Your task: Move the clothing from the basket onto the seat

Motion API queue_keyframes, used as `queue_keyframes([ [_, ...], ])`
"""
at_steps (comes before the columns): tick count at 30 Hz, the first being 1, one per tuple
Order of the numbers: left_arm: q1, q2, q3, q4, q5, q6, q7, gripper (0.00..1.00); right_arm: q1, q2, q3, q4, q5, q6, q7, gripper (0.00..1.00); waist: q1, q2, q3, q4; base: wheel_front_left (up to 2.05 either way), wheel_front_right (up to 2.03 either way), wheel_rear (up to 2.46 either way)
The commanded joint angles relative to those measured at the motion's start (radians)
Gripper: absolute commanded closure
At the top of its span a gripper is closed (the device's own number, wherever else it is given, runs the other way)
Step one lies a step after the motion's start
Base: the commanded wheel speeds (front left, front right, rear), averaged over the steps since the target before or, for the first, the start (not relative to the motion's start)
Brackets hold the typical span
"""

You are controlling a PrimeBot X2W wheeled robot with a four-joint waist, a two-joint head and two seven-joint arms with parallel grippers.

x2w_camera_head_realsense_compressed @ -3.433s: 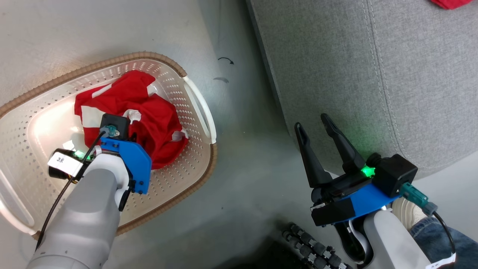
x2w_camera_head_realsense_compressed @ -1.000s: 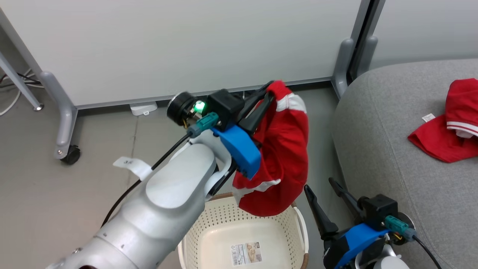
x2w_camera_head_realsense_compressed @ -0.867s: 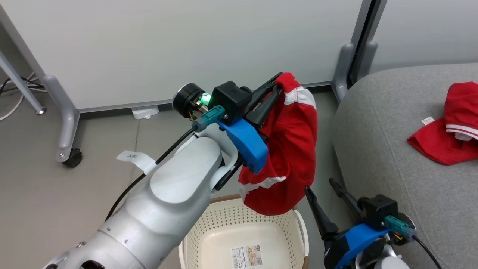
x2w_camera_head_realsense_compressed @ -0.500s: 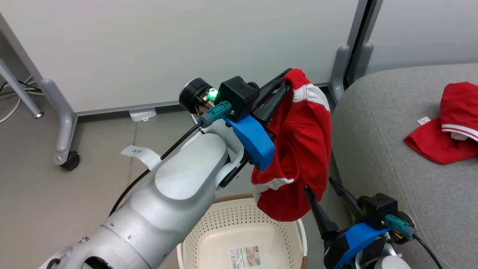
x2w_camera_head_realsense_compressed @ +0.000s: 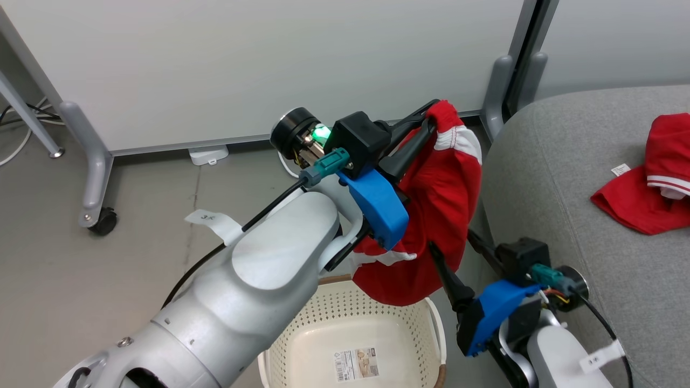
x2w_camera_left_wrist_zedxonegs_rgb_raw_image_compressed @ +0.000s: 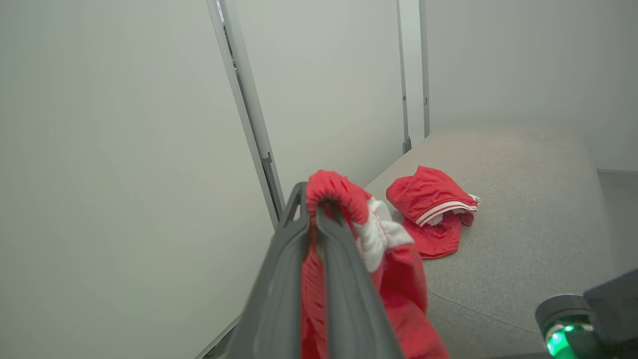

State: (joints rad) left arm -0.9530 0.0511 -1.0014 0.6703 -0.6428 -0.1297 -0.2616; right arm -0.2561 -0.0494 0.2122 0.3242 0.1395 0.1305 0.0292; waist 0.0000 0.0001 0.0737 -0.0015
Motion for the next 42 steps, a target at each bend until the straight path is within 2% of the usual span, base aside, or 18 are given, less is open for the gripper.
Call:
queue_keyframes([
  [1,-0.010,0.000,-0.003,-0.005,-0.002,-0.001,-0.005,1.00,-0.035,-0.002,0.009,0.023,-0.009,0.000,0.009,0.00,0.0000,-0.0001,0.001,0.001,0.00,0.00,0.00],
  [11,-0.012,0.000,-0.027,-0.022,-0.017,-0.001,-0.005,1.00,-0.180,-0.002,0.090,0.205,-0.010,0.000,0.013,0.00,0.0000,-0.0001,0.011,0.006,0.00,0.00,0.00],
  [12,-0.012,0.000,-0.029,-0.022,-0.018,-0.001,-0.005,1.00,-0.189,-0.002,0.094,0.218,-0.009,0.000,0.008,0.20,0.0000,-0.0001,0.011,0.006,0.00,0.00,0.00],
  [13,-0.011,0.000,-0.030,-0.022,-0.020,-0.001,-0.005,1.00,-0.197,-0.002,0.099,0.231,-0.006,0.000,0.003,0.56,0.0000,-0.0001,0.010,0.006,0.00,0.00,0.00],
  [15,-0.011,0.000,-0.033,-0.020,-0.024,-0.001,-0.005,1.00,-0.208,-0.002,0.106,0.253,-0.006,0.000,-0.007,1.00,0.0000,-0.0001,0.008,0.005,0.00,0.00,0.00],
  [29,0.005,0.000,-0.046,-0.009,-0.045,0.005,-0.005,0.98,-0.234,-0.002,0.131,0.340,0.013,0.000,-0.055,1.00,0.0000,-0.0001,-0.021,-0.009,0.00,0.00,0.00],
  [30,0.007,0.000,-0.047,-0.007,-0.045,0.005,-0.005,0.89,-0.234,-0.002,0.132,0.343,0.014,0.000,-0.057,1.00,0.0000,-0.0001,-0.025,-0.010,0.00,0.00,0.00],
  [31,0.007,0.000,-0.047,-0.007,-0.045,0.005,-0.005,0.89,-0.234,-0.002,0.132,0.343,0.014,0.000,-0.057,1.00,0.0000,-0.0001,-0.025,-0.010,0.00,0.00,0.00],
  [32,0.007,0.000,-0.049,-0.004,-0.048,0.005,-0.005,0.82,-0.233,-0.002,0.132,0.345,0.016,0.000,-0.058,1.00,0.0000,-0.0001,-0.028,-0.012,0.00,0.00,0.00],
  [34,0.010,0.000,-0.050,0.001,-0.053,0.005,-0.005,0.54,-0.233,-0.002,0.131,0.350,0.018,0.000,-0.061,1.00,0.0000,-0.0001,-0.032,-0.014,0.00,0.00,0.00],
  [35,0.014,0.000,-0.053,0.004,-0.054,0.005,-0.005,0.37,-0.232,-0.002,0.130,0.351,0.019,0.000,-0.063,1.00,0.0000,-0.0001,-0.035,-0.015,0.00,0.00,0.00],
  [36,0.019,0.000,-0.058,0.010,-0.060,0.004,-0.005,0.09,-0.231,-0.002,0.129,0.353,0.020,0.000,-0.065,1.00,0.0000,-0.0001,-0.038,-0.016,0.00,0.00,0.00],
  [37,0.023,-0.001,-0.064,0.015,-0.067,0.004,-0.005,0.00,-0.230,-0.002,0.128,0.355,0.021,0.000,-0.066,1.00,0.0000,-0.0001,-0.040,-0.017,0.00,0.00,0.00],
  [42,0.035,0.000,-0.087,0.042,-0.093,0.002,-0.003,0.00,-0.228,-0.002,0.123,0.357,0.018,0.000,-0.069,1.00,0.0000,-0.0001,-0.047,-0.019,0.00,0.00,0.00],
])
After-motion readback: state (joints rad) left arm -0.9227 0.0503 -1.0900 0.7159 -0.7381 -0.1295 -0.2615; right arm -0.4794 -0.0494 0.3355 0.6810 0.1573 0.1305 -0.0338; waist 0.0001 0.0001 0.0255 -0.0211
